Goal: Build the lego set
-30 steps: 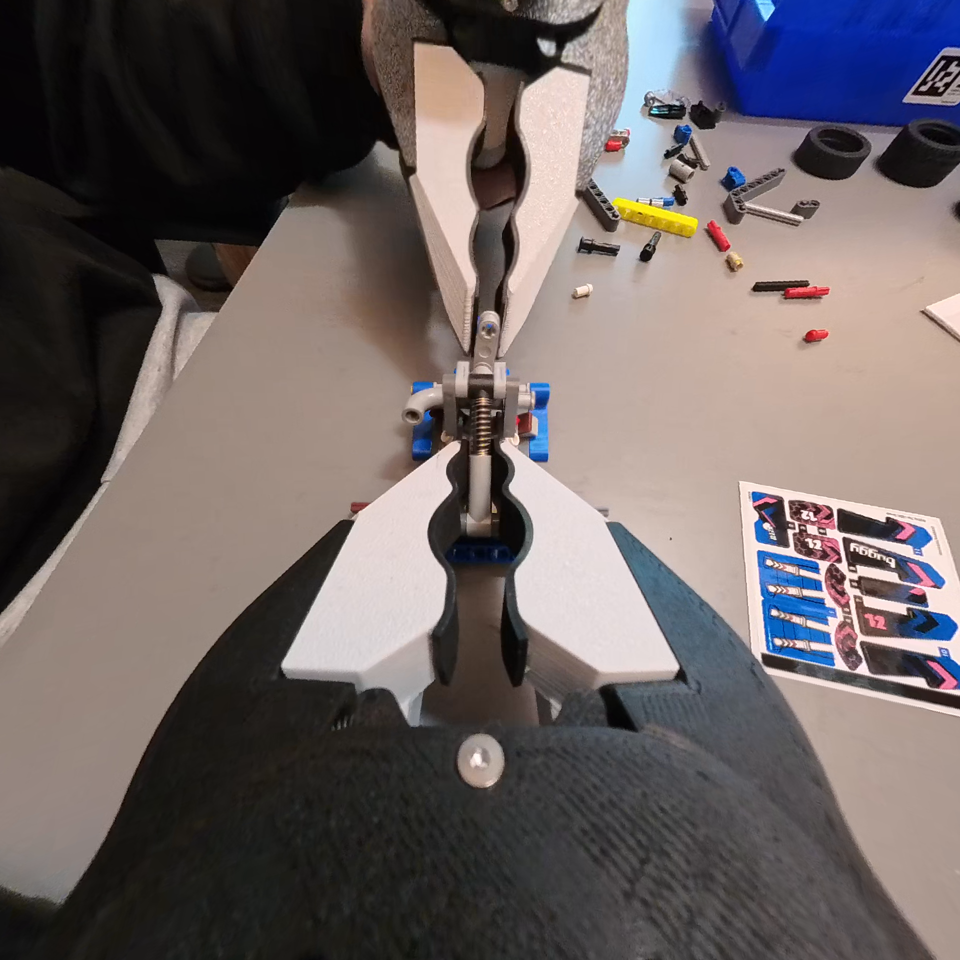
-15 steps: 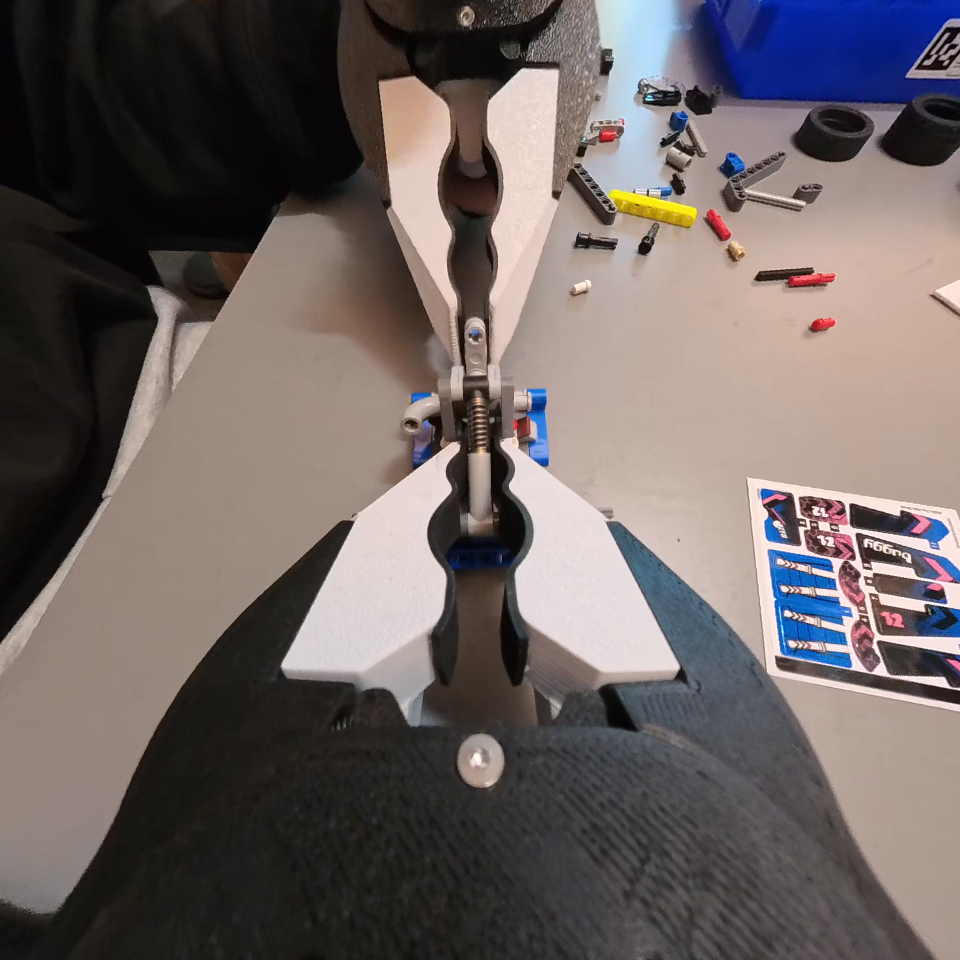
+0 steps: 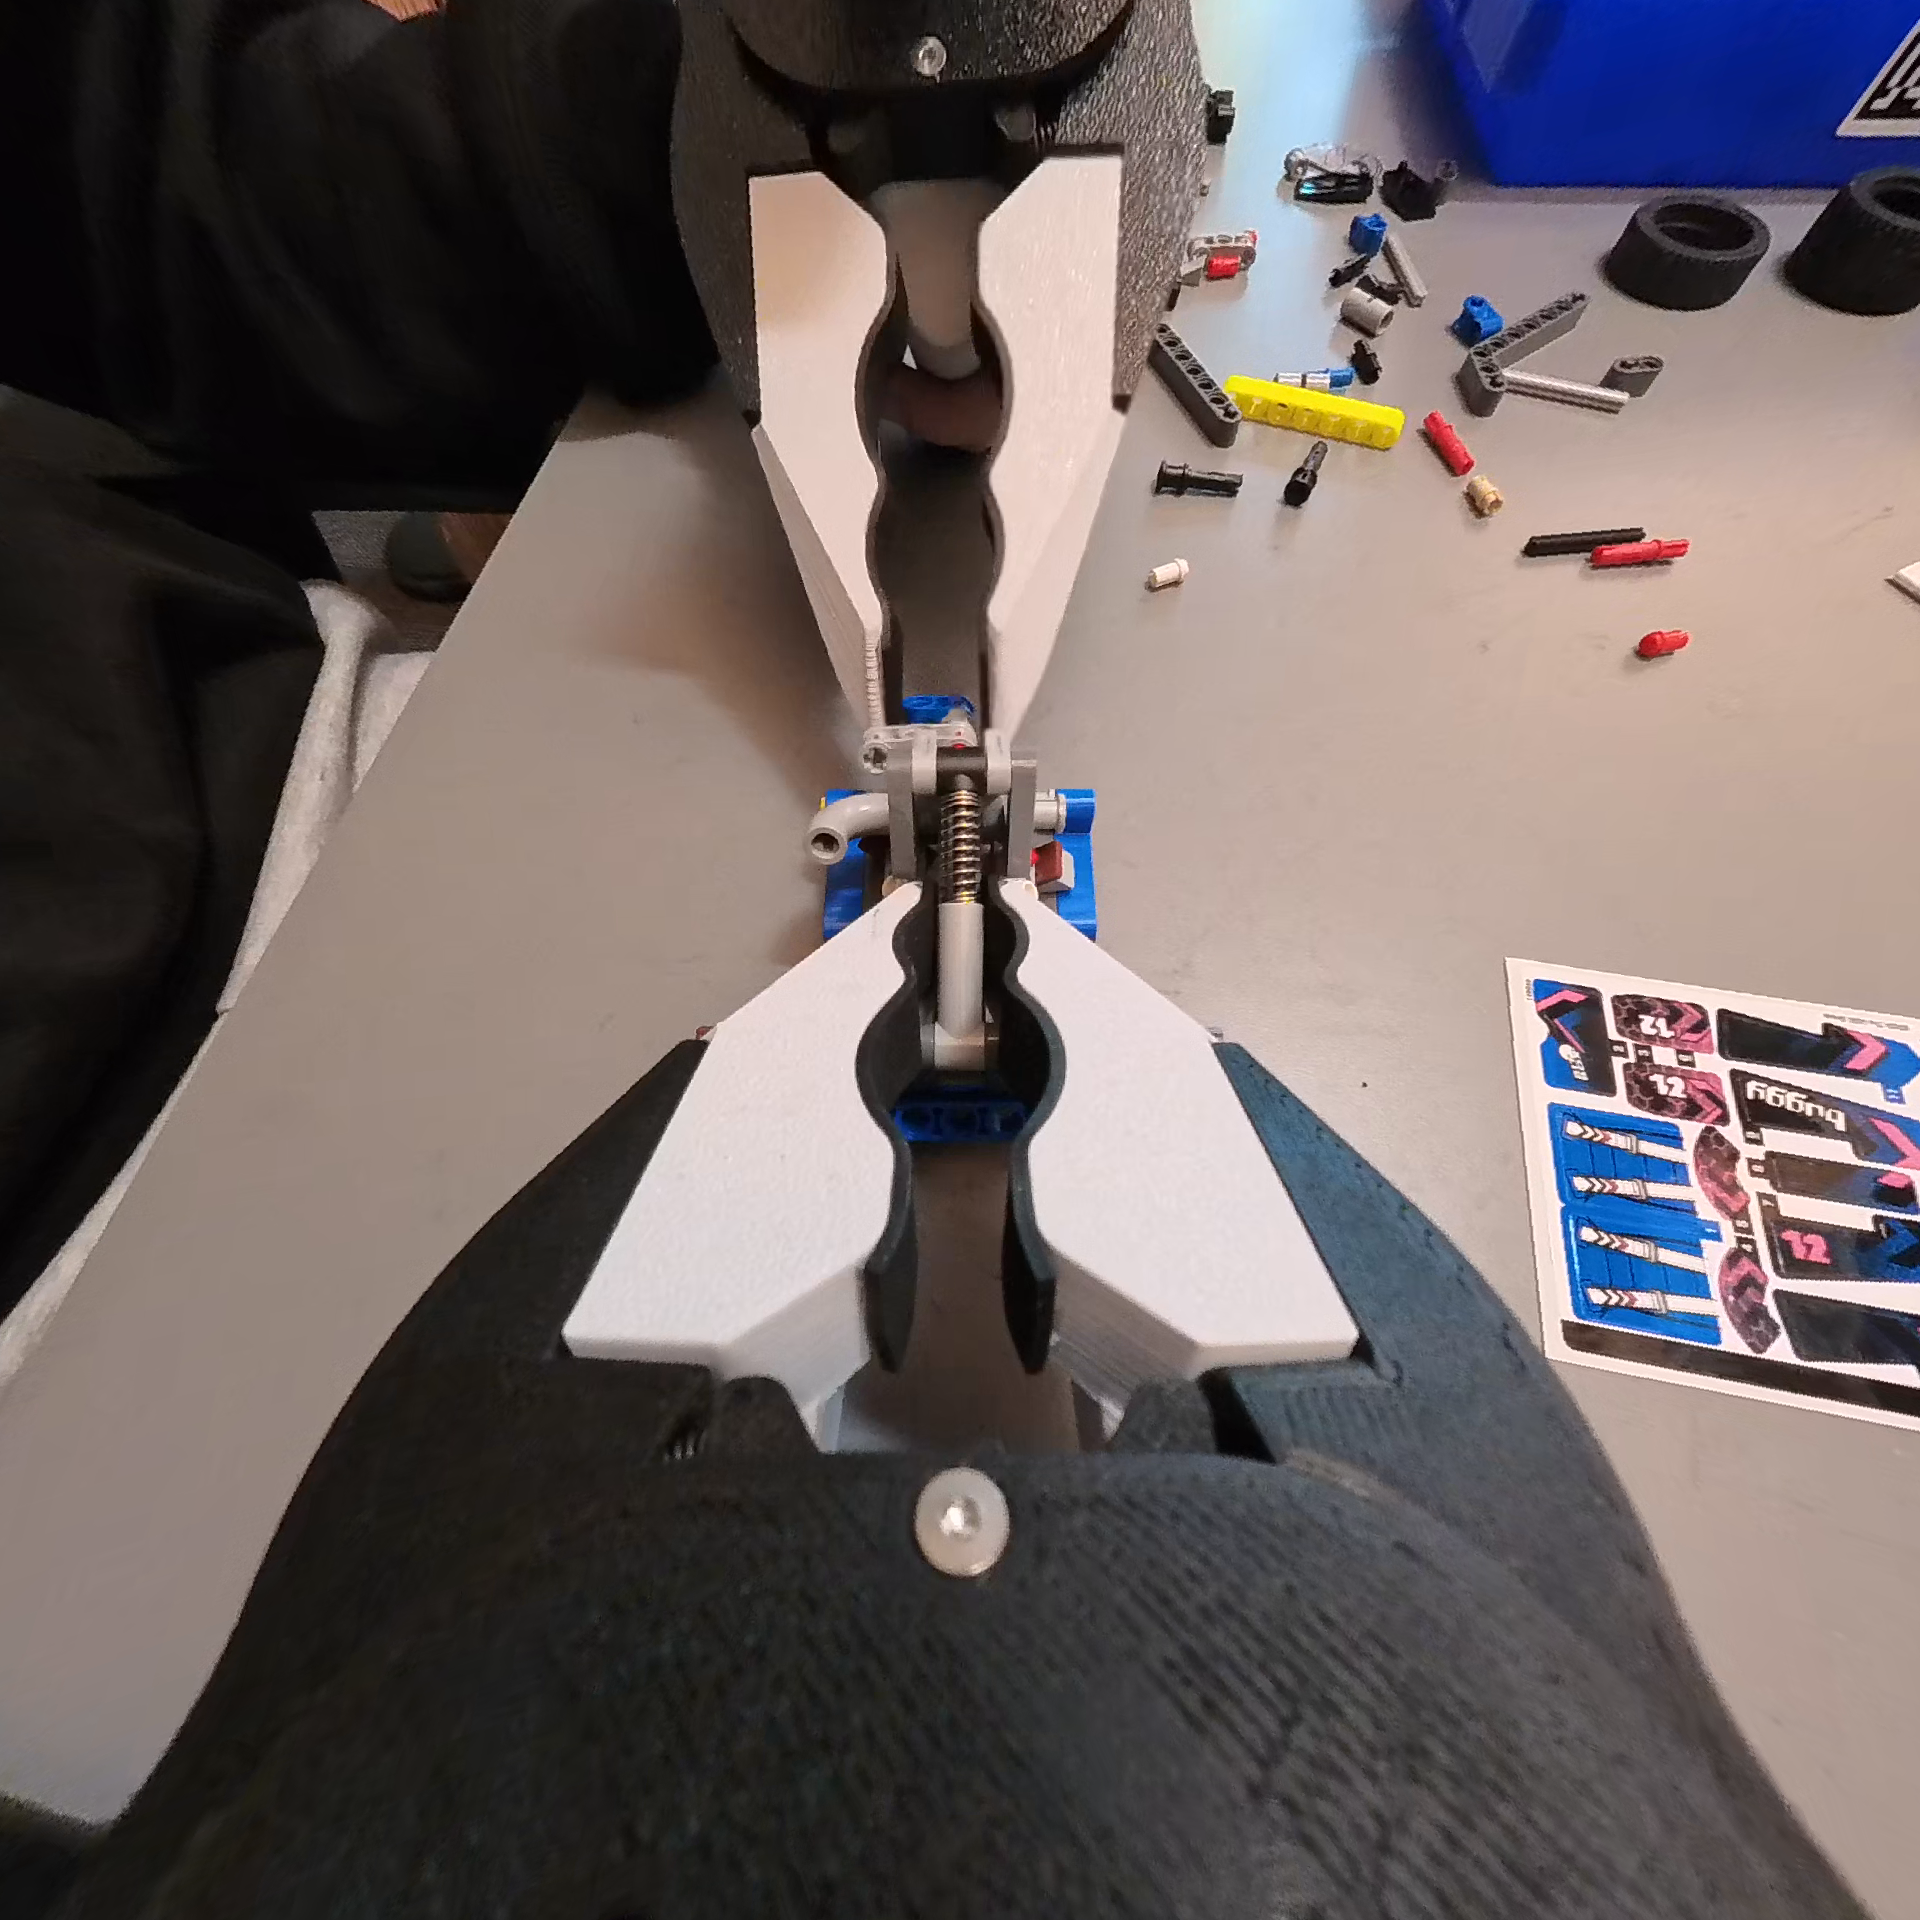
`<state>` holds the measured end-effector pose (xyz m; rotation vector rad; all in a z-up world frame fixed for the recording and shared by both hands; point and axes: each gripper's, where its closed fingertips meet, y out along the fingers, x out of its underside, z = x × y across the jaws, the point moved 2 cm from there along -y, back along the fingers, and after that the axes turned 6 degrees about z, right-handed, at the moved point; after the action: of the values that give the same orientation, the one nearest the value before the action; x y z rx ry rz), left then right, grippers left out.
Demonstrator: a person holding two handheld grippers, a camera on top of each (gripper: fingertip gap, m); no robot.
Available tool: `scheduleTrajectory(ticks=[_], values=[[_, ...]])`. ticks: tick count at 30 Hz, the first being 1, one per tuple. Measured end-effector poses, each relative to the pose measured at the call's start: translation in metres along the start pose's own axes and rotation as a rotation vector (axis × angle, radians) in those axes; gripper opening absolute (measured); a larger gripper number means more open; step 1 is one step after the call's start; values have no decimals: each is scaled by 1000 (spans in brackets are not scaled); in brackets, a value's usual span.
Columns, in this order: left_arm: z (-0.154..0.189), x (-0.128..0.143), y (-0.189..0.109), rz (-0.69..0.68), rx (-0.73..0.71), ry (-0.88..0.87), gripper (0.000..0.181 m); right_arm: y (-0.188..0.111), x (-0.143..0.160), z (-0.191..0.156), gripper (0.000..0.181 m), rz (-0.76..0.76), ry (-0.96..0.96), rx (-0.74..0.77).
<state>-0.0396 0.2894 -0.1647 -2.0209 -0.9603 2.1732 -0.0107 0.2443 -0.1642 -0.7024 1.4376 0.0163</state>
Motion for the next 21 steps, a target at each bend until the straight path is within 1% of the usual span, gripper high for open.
scheduleTrajectory(ticks=[3,5,9,12,15,17,21], values=[[0,2,2,-18,-3,8,16,0,0,0,6,0,2,-1],[-1,3,1,-29,-15,42,22,0,0,0,6,0,3,-2],[-1,7,-14,-111,-42,172,32,0,0,0,6,0,1,-2],[-3,10,-25,-152,-77,292,30,0,0,0,6,0,4,-4],[0,13,-20,-165,-78,362,29,0,0,0,6,0,9,-6],[0,16,-15,-190,-83,377,36,0,0,0,6,0,12,-6],[0,19,-11,-196,-79,372,33,0,0,1,6,1,17,-8]])
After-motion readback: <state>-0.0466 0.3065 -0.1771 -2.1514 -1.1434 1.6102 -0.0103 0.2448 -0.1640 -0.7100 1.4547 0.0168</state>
